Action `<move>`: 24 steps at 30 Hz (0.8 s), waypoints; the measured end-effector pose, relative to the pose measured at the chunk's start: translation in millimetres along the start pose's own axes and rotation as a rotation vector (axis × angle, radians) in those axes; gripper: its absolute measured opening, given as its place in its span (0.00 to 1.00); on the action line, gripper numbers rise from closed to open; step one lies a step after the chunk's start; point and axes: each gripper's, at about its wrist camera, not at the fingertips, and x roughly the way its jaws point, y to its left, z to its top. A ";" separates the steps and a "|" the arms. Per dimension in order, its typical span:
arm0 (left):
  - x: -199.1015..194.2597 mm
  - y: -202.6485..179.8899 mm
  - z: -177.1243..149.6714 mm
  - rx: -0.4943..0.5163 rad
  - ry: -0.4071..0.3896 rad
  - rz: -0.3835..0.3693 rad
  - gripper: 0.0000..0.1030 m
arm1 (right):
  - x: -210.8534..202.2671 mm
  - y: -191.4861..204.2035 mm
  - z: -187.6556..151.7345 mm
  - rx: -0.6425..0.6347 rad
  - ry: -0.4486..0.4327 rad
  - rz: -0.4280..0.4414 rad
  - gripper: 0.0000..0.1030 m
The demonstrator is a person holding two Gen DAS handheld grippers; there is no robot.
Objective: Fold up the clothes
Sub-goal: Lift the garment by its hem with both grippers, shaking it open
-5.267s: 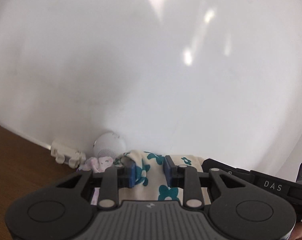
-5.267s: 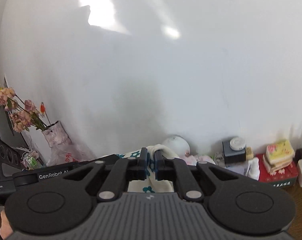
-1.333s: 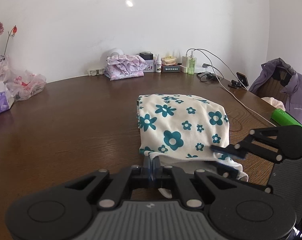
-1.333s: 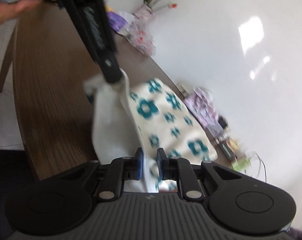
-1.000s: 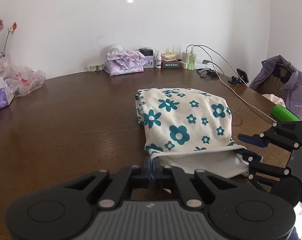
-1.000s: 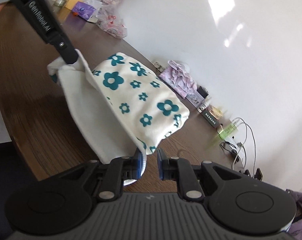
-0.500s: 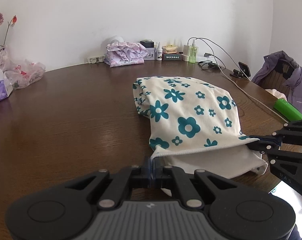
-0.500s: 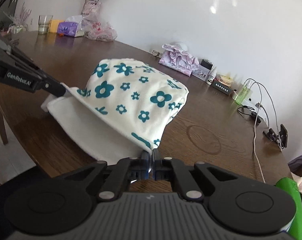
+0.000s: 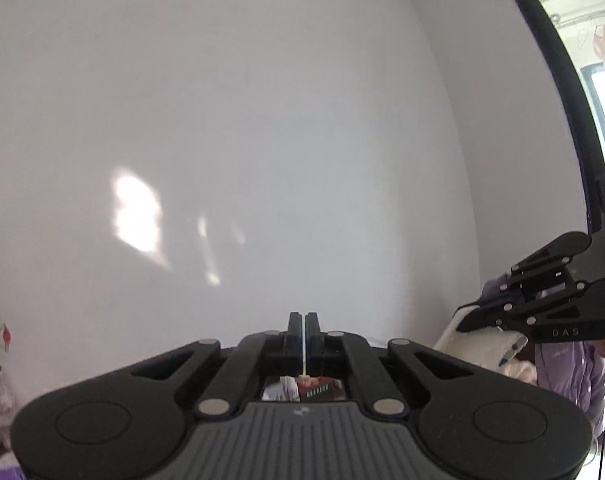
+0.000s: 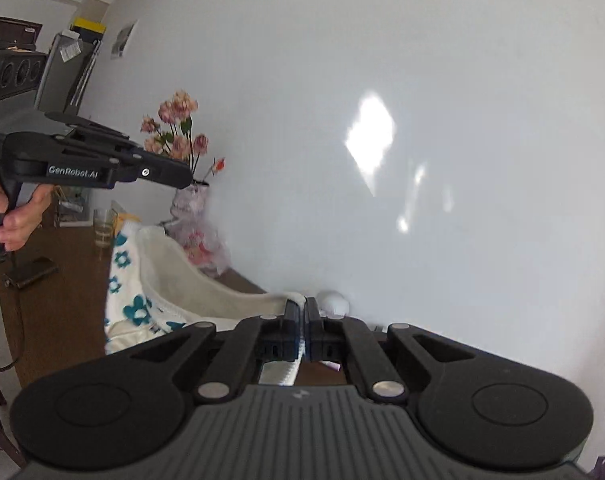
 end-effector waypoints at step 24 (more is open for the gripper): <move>2.7 -49.8 -98.5 -0.271 -0.035 -0.024 0.80 | 39.0 -2.6 35.2 -0.044 0.001 -0.004 0.01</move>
